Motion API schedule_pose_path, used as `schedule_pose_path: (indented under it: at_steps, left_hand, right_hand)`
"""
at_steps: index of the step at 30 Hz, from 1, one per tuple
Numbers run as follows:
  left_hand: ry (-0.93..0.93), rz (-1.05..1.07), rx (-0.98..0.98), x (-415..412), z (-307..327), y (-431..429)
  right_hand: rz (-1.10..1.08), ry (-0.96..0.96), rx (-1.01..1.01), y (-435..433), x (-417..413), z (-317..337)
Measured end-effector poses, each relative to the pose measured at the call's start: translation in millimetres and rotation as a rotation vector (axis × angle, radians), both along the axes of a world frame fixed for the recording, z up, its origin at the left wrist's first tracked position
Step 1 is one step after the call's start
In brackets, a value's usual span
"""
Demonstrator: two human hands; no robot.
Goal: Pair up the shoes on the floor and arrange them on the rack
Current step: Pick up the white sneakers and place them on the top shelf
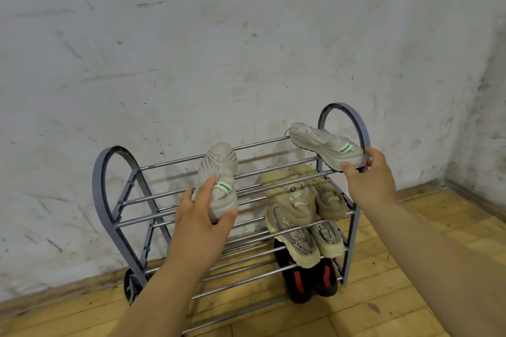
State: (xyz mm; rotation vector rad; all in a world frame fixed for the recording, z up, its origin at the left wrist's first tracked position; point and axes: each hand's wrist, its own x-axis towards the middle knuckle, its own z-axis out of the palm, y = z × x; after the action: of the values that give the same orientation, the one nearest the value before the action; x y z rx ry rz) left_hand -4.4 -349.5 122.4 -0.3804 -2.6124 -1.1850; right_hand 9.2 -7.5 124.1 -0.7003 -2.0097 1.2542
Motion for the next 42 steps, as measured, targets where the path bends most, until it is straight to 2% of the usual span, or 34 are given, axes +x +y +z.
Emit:
schedule_pose_path:
  at_steps: [6,13,26,34,42]
  left_hand:
    - [-0.038,-0.003,0.049,0,6,6]
    - [0.031,0.018,0.033,9,4,52]
    - [0.111,0.02,-0.196,-17,7,138]
    - [0.044,-0.128,-0.094,-28,8,159]
    - [0.021,-0.16,-0.124,-32,8,165]
  right_hand:
    - [0.041,-0.011,0.075,3,-2,1]
    - [0.071,-0.033,0.072,-2,2,3]
    - [0.127,-0.012,0.114,12,5,-2]
    - [0.15,-0.016,0.159,19,6,-3]
    - [0.147,-0.021,0.178,14,9,-4]
